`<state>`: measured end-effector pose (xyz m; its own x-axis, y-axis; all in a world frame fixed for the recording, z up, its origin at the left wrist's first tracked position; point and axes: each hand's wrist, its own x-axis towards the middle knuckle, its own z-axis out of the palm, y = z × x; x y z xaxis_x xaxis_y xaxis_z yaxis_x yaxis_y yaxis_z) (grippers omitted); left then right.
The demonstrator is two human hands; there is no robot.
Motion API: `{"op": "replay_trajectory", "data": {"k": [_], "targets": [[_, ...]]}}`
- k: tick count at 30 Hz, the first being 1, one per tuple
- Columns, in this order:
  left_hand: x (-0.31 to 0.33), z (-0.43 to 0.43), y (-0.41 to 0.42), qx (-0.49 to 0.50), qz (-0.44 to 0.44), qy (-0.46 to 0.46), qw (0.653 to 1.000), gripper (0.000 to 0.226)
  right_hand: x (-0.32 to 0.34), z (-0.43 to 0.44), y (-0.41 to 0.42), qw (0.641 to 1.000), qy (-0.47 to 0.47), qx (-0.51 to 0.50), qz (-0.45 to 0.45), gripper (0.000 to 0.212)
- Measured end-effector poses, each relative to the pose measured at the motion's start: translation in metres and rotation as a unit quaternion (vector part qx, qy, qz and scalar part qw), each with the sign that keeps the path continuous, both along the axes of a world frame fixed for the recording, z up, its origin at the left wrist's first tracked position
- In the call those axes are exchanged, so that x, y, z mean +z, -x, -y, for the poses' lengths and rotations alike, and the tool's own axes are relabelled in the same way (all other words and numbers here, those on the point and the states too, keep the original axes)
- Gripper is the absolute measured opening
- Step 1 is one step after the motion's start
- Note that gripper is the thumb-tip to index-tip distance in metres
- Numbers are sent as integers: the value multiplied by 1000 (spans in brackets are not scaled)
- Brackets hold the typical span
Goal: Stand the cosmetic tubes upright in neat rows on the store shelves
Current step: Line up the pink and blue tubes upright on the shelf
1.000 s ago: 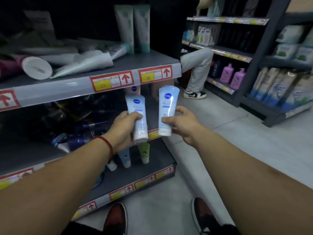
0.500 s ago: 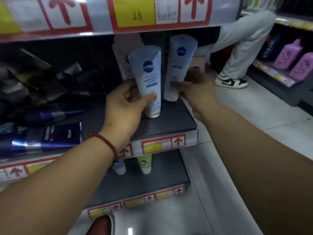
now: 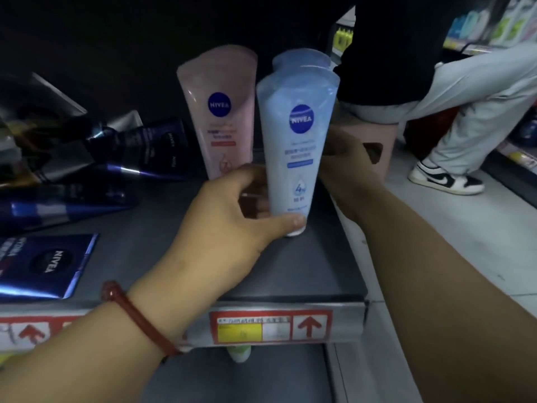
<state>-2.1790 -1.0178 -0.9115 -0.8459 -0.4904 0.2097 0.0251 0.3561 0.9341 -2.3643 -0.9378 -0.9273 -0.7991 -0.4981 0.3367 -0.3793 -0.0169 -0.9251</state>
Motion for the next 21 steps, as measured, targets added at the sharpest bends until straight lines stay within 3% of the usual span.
{"op": "replay_trajectory", "data": {"k": [4,7,11,14,19,21], "targets": [[-2,-2,-3,25,15,25,999,42,-14,4,0,997,-50,-38,-53,40],[-2,-3,-2,56,15,18,998,40,-18,7,-1,995,-28,-55,-77,41],[-2,-3,3,61,11,23,998,34,-17,11,3,989,-74,-56,-119,30],[-2,-3,3,55,9,27,998,34,-12,15,10,958,-197,-87,-190,11],[-5,-3,4,51,6,40,998,34,-6,20,10,934,-237,-125,-237,35],[-6,-1,6,57,6,35,998,35,-6,22,11,945,-222,-121,-206,41]]}}
